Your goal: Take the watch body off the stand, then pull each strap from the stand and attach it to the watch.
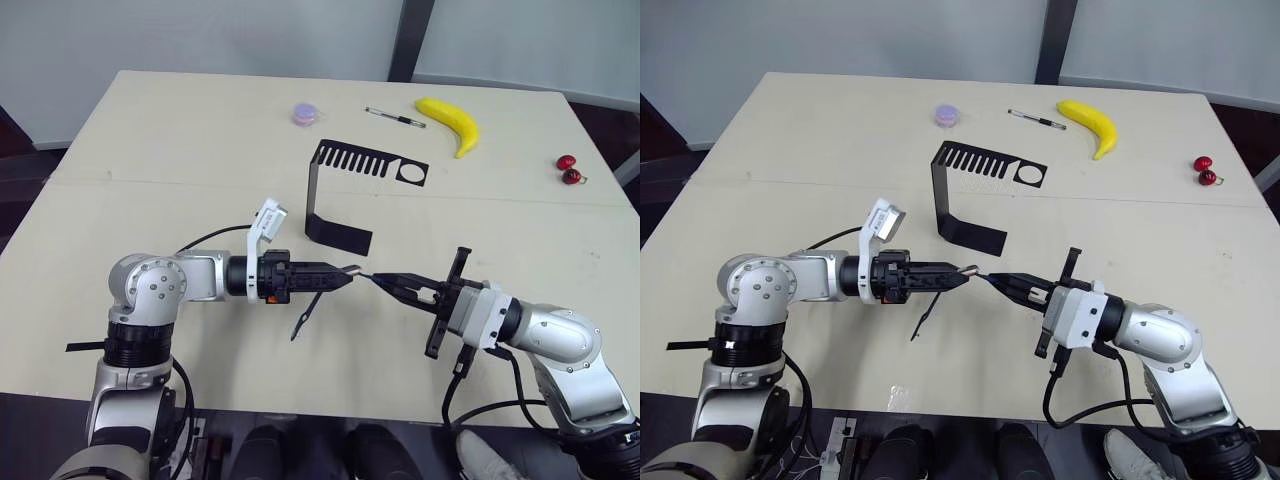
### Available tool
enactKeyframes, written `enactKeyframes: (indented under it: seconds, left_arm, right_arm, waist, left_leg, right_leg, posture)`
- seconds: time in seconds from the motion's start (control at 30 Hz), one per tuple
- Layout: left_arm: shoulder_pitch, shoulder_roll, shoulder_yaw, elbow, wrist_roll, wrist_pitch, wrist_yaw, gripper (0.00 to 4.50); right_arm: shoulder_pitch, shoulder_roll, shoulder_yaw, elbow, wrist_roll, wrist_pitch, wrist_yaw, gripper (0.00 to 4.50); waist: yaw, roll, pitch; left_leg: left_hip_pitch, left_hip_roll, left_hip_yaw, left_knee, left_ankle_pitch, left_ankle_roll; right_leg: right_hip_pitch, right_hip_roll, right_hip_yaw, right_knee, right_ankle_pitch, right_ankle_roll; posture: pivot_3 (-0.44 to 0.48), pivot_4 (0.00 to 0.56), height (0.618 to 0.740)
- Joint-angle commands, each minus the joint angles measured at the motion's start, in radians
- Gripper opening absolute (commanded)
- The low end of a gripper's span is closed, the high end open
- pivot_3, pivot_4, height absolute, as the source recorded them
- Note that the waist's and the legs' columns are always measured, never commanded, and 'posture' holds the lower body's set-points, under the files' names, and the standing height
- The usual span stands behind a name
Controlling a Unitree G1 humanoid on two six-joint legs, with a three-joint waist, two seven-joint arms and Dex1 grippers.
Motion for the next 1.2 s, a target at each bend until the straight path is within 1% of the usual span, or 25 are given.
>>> enactKeyframes:
  seconds: [0.03,1.2]
  left_arm:
    - [-0.002,-0.003,0.014,-0.032,-0.028,-0.004,-0.003,1.59]
    - [0.007,-0.001,0.01,-0.045,-0.036,-0.003,-0.013,1.59]
  right_arm:
    - [-0.005,-0.006,-0.012,-0.014,0.01,-0.02,0.011,0.0]
    - [-0.015,0.006,-0.004,0.007,0.003,-0.015,-0.002,0.0]
  waist:
    - [0.0,0.0,0.0]
    - [0.0,0.0,0.0]
  left_leg:
    - [0.0,0.0,0.0,0.0,0.0,0.0]
    - [0.0,0.0,0.0,0.0,0.0,0.0]
  right_leg:
    - [0.0,0.0,0.0,0.0,0.0,0.0]
    - [0.0,0.0,0.0,0.0,0.0,0.0]
  posture:
    - [0.0,0.15,0.74]
    - [0.0,0.15,0.74]
